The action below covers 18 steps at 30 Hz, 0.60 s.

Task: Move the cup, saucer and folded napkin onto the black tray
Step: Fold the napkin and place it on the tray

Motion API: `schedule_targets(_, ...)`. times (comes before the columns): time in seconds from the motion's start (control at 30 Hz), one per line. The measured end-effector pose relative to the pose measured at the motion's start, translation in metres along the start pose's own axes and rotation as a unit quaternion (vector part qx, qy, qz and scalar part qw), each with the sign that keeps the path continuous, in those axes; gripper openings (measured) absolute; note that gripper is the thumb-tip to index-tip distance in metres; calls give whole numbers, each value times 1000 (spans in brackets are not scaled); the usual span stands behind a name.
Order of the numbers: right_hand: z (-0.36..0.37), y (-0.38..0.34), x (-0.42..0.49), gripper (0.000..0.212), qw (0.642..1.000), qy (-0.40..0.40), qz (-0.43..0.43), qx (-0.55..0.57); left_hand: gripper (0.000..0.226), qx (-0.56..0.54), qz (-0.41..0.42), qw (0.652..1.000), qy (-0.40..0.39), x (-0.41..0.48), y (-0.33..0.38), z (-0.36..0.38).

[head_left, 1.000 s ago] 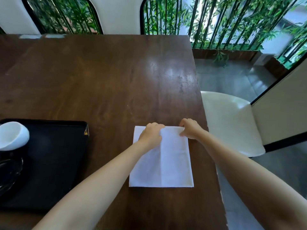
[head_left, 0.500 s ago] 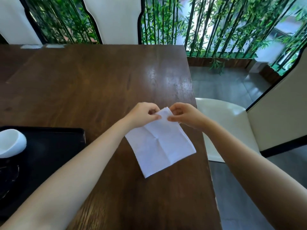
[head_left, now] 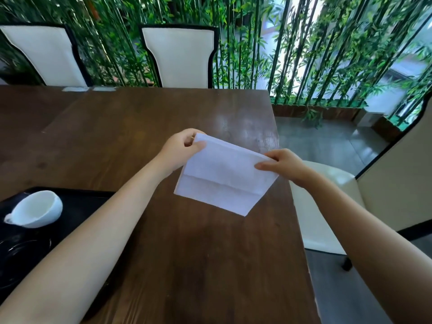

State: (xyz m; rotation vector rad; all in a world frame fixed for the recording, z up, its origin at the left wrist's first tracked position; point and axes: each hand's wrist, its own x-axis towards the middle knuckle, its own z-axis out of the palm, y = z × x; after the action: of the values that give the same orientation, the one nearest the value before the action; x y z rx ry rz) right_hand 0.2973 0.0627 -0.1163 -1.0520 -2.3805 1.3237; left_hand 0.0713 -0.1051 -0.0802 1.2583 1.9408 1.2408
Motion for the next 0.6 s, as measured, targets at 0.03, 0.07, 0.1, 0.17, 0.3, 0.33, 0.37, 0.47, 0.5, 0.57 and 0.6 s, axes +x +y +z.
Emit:
schedule_targets(0.03,-4,-6,1,34,1000,0,-10,-7,8,0,6,1000,12,1,2,-4)
schedule_targets(0.07,-8,-12,1,37,1000,-1,-17,-11,10,6,11,1000,22,3,3,-8)
schedule_targets(0.1,-13,-17,2,37,1000,0,-25,-14,13,16,12,999,27,5,5,-12)
schedule_targets(0.17,-22,-26,3,33,999,7,-31,-25,17,33,12,999,31,10,6,-18)
schedule_targets(0.3,-32,-36,9,33,996,40,-47,-66,9,61,16,997,38,18,4,-26)
schedule_targets(0.33,-34,-38,11,30,994,53,-52,-82,6,66,17,997,37,19,2,-28)
schedule_targets(0.37,-35,-38,12,26,991,67,-59,-99,5,68,16,997,38,20,0,-29)
schedule_targets(0.47,-33,-33,12,13,985,108,-79,-111,6,65,3,996,53,15,-11,-30)
schedule_targets(0.5,-30,-29,10,12,984,116,-85,-107,6,68,0,996,58,11,-16,-29)
schedule_targets(0.57,-18,-17,2,11,984,114,-90,-102,7,82,0,995,62,-4,-28,-23)
schedule_targets(0.6,-10,-8,-2,10,985,105,-87,-102,9,91,1,994,61,-14,-36,-18)
